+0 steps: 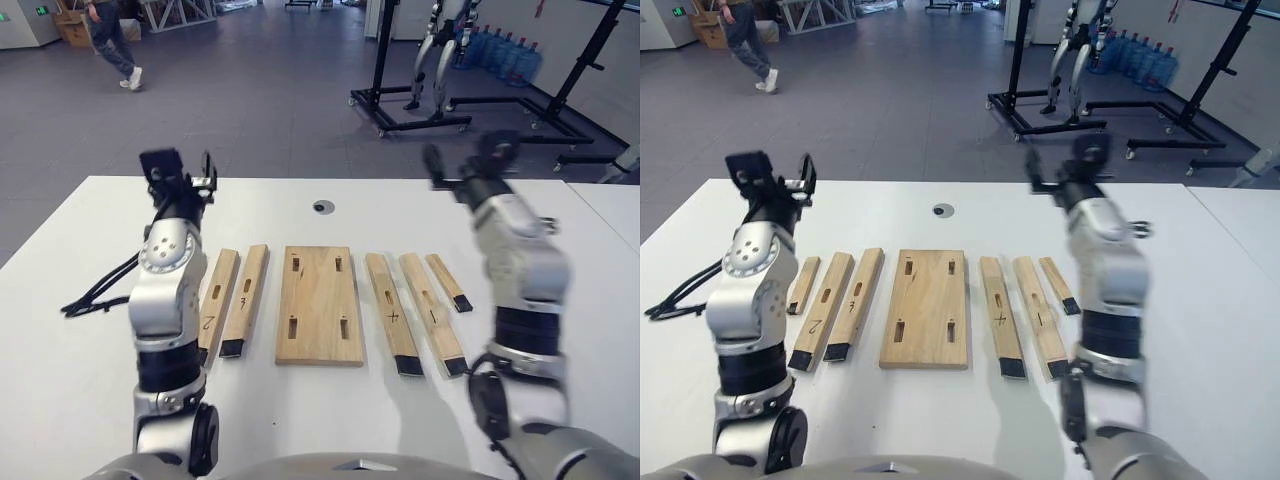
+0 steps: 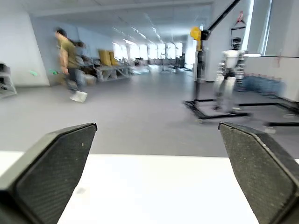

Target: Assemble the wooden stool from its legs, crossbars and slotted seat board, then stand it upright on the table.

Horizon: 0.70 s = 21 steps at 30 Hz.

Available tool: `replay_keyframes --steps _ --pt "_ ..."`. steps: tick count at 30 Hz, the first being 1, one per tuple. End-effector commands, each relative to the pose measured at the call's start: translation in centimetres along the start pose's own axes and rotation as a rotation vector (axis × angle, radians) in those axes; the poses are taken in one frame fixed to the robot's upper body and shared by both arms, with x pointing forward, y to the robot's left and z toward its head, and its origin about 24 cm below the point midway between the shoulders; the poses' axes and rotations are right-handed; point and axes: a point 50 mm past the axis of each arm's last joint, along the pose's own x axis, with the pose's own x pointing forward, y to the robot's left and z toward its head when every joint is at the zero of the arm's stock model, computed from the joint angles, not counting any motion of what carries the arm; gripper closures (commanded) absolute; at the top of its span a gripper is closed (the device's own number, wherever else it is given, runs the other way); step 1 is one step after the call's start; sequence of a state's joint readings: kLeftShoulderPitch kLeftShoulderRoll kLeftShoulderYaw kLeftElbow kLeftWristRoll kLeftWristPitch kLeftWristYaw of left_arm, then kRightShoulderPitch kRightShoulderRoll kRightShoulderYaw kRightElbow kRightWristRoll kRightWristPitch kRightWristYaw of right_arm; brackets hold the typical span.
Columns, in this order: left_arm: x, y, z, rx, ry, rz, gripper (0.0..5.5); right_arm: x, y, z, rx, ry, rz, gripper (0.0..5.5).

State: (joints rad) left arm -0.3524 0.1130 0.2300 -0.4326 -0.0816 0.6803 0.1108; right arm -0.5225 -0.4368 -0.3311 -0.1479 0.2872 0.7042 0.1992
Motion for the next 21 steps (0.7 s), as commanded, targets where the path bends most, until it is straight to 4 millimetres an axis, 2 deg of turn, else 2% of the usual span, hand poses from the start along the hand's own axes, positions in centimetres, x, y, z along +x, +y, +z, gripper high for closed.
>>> replay_keyframes --steps 1,2,5,7,9,12,16,19,21 --pt "-2.4 2.3 -0.8 0.041 0.073 0.062 2.14 -2.4 -2.6 -1.3 -0.054 0.222 0.051 0.7" --pt "-3.2 2.8 -1.2 0.064 0.092 0.075 2.14 -3.2 -3.1 -2.6 -0.029 0.311 0.063 0.7" --pt "-4.4 3.7 -2.4 0.059 0.14 0.108 2.14 -5.9 -2.9 -7.5 0.002 0.527 0.132 0.7" --pt "-4.2 4.0 -2.6 0.051 0.149 0.117 2.14 -6.9 -2.8 -10.4 0.012 0.599 0.127 0.7" --pt "-4.0 4.1 -2.6 0.05 0.144 0.12 2.14 -7.3 -2.6 -12.2 0.032 0.62 0.139 0.7" --pt "-3.7 3.9 -2.4 0.049 0.133 0.113 2.14 -6.5 -2.4 -13.5 -0.009 0.599 0.161 0.7" --pt "-3.3 3.8 -2.3 0.05 0.125 0.106 2.14 -4.5 -2.1 -13.8 -0.056 0.555 0.172 0.7" --pt "-3.1 3.6 -2.4 0.05 0.125 0.098 2.14 -4.2 -2.5 -14.8 -0.109 0.588 0.165 0.7" --pt "-3.0 3.6 -2.4 0.049 0.122 0.1 2.14 -4.7 -2.8 -15.7 -0.121 0.63 0.164 0.7"
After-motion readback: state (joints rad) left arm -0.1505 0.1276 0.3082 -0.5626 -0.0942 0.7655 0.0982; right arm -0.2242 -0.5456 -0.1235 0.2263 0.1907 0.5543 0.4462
